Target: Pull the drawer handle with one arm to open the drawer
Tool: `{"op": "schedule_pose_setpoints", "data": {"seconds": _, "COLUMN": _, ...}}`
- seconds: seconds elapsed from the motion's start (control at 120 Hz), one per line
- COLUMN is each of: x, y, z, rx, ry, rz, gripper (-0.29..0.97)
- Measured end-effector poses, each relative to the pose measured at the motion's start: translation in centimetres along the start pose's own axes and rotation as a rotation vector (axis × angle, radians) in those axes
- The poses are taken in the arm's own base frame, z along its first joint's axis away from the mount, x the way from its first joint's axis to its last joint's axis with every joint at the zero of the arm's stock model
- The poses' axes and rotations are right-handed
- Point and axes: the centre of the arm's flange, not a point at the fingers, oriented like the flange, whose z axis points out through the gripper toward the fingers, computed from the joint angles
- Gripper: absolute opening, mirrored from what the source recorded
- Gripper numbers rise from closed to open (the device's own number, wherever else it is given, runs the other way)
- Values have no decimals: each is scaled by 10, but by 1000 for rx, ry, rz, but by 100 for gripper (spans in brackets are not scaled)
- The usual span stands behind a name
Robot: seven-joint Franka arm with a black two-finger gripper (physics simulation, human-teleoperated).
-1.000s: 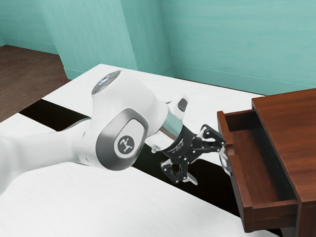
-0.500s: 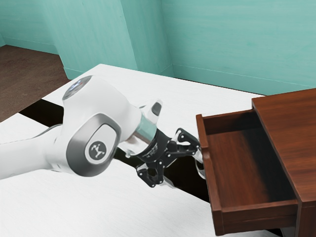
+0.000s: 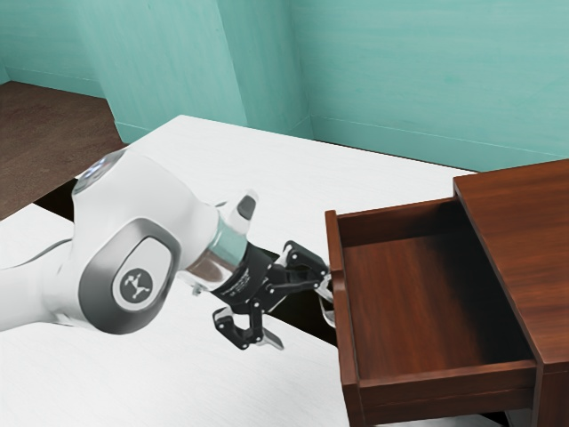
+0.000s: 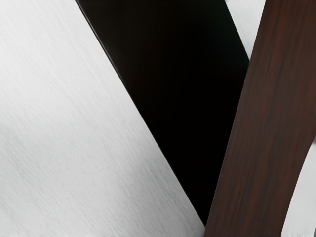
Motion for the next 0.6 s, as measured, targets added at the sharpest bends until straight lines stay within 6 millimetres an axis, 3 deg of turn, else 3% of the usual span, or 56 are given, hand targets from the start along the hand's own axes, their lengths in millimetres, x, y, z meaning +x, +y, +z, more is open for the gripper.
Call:
{"op": "schedule_pose_setpoints", "data": {"seconds": 0.417, "x": -2, "y": -1, "z": -15, "rx": -21, "ry": 16, "rz": 13, "gripper": 68}}
{"op": "schedule_pose_setpoints", "data": {"seconds": 0.533, "x": -5, "y": 9, "z": -36, "rx": -52, "ry": 43, "rz": 47, "gripper": 68}}
{"op": "schedule_pose_setpoints", "data": {"seconds": 0.6, "x": -14, "y": 28, "z": -60, "rx": -46, "ry": 90, "rz": 133, "gripper": 68}}
